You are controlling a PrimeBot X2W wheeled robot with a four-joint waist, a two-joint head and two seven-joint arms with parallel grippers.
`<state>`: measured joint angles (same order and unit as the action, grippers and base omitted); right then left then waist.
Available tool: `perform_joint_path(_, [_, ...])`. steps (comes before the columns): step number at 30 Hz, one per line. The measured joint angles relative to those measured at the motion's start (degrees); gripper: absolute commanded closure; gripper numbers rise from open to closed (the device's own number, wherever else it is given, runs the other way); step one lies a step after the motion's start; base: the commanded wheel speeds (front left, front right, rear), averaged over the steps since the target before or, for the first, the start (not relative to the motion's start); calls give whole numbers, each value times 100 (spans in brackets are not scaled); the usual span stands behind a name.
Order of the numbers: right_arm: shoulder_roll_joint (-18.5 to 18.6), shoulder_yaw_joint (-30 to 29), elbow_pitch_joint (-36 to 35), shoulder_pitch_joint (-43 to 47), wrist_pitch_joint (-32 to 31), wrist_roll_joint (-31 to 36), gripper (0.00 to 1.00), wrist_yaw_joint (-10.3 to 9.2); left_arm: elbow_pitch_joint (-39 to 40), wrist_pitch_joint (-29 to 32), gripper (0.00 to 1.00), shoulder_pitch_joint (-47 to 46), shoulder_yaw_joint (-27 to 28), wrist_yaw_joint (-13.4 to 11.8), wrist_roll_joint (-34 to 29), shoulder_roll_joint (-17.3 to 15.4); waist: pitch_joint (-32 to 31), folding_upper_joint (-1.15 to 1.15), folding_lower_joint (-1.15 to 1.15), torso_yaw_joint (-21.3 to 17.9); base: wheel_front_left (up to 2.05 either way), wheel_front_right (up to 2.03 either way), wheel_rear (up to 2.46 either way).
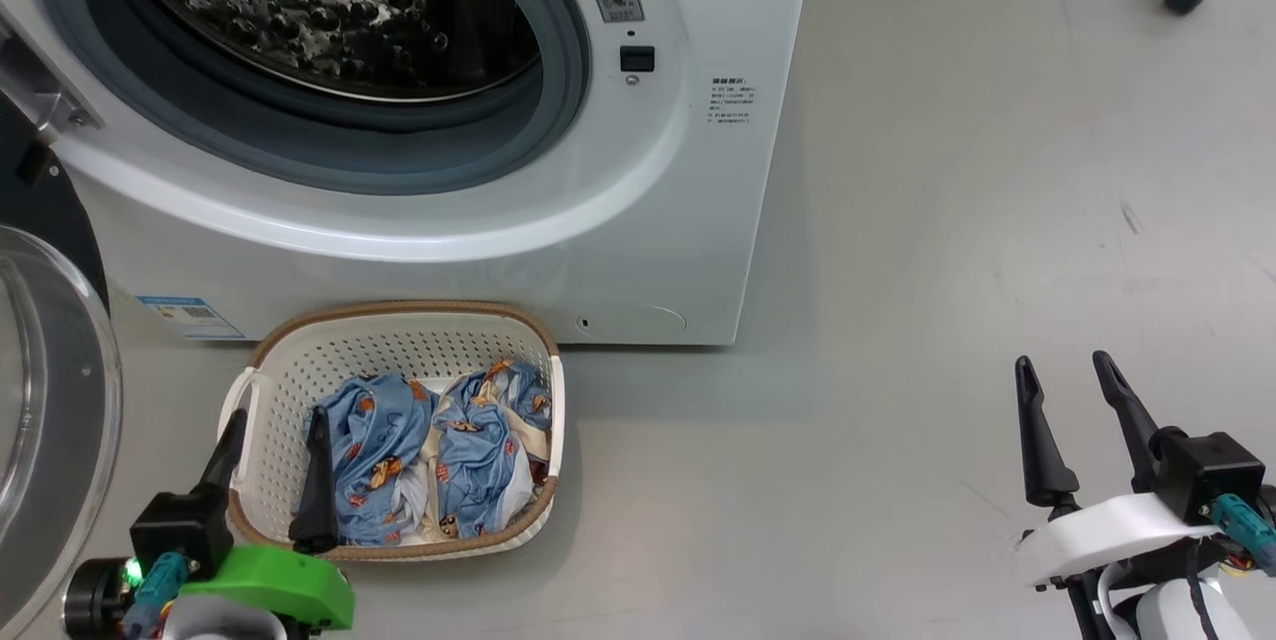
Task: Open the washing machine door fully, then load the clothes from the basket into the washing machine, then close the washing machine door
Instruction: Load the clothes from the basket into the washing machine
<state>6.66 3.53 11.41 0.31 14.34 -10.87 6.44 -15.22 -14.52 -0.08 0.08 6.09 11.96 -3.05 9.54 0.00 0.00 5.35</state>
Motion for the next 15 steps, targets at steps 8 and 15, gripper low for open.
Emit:
perform_joint_path(8, [20,-1,-92,-263,8,9,0,0,37,0,0,-415,-14,1,22,18,583,0,0,-30,0,0,0])
perform_joint_path(15, [29,-12,-171,-544,13,25,0,4,-81,0,0,-764,-16,27,40,25,1082,0,0,-70,0,0,0])
